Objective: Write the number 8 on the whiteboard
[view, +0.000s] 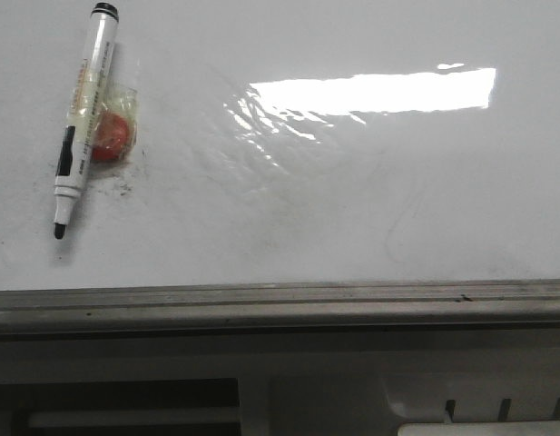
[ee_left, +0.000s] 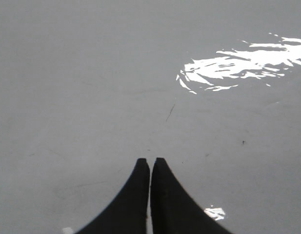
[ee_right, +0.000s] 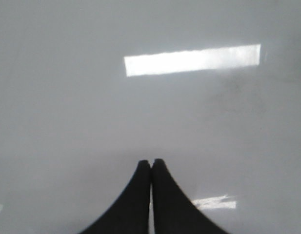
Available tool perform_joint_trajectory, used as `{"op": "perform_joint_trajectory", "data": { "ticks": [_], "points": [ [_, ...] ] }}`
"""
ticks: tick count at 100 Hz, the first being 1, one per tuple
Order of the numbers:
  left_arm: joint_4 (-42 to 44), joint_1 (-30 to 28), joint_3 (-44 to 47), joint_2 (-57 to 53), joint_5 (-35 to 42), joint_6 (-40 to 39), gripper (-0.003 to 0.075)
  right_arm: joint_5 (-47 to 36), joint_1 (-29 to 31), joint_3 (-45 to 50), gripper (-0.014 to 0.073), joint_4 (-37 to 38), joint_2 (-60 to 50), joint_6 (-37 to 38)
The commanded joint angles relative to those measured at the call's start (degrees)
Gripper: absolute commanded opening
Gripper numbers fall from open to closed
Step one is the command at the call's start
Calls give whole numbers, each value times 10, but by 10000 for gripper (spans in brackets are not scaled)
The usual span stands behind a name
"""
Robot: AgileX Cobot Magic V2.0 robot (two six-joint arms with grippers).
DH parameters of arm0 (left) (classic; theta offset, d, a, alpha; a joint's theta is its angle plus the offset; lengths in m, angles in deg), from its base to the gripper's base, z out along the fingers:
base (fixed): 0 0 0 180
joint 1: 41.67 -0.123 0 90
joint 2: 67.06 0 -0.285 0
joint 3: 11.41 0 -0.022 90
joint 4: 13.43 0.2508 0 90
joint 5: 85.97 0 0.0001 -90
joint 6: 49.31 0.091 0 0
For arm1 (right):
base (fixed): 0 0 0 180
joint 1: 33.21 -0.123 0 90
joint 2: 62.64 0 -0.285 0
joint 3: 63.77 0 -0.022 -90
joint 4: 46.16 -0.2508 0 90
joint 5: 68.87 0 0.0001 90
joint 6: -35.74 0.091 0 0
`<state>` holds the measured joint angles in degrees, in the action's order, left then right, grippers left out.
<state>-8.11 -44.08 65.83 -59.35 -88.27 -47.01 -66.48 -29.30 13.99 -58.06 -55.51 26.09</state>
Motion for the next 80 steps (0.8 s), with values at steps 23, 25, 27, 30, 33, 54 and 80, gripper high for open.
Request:
{"op": "perform_joint_trajectory", "data": {
  "ticks": [23,25,27,30,33,54,80],
  "points": [
    [-68,4,18,-17,31,-3,-20,-16,4,5,-63,-11,-12,-3],
    [-74,4,18,-17,30,-3,-20,-14,4,5,-63,-16,-12,-3],
    [-83,4,18,-17,30,-3,-20,-9,4,4,-63,-20,-12,-3],
    [-100,4,18,-17,30,-3,-20,-3,4,3,-63,-31,-12,-3],
    [-121,4,18,-17,30,-3,-20,9,4,0,-63,-39,-12,-3],
    [-168,4,-1,-17,-8,-3,-21,59,4,-33,-63,-47,14,-3],
    [-159,4,-104,6,-100,-2,-20,106,4,-89,-63,-67,107,-3]
  ]
}}
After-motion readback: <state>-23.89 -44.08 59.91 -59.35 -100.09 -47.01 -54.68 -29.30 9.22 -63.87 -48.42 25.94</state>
